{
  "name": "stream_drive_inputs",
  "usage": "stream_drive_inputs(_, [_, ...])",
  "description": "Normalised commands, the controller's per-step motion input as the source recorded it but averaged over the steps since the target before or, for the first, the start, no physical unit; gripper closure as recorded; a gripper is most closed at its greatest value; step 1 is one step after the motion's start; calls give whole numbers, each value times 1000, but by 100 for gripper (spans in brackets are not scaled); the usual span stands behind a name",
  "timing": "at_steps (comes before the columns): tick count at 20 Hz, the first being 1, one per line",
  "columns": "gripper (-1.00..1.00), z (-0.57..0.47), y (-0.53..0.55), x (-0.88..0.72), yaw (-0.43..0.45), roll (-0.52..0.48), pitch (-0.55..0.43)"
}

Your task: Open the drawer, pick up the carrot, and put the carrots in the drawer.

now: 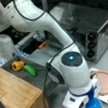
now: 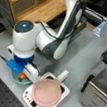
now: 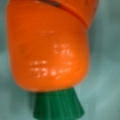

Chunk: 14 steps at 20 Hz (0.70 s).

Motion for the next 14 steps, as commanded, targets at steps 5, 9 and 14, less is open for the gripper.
stream_drive_inputs(5, [-100, -212, 70, 244, -11, 33, 147])
stream_drive_inputs(9, [100, -236, 109, 233, -12, 54, 172])
stream_drive_inputs(14, [100, -265, 129, 207, -4, 77, 168])
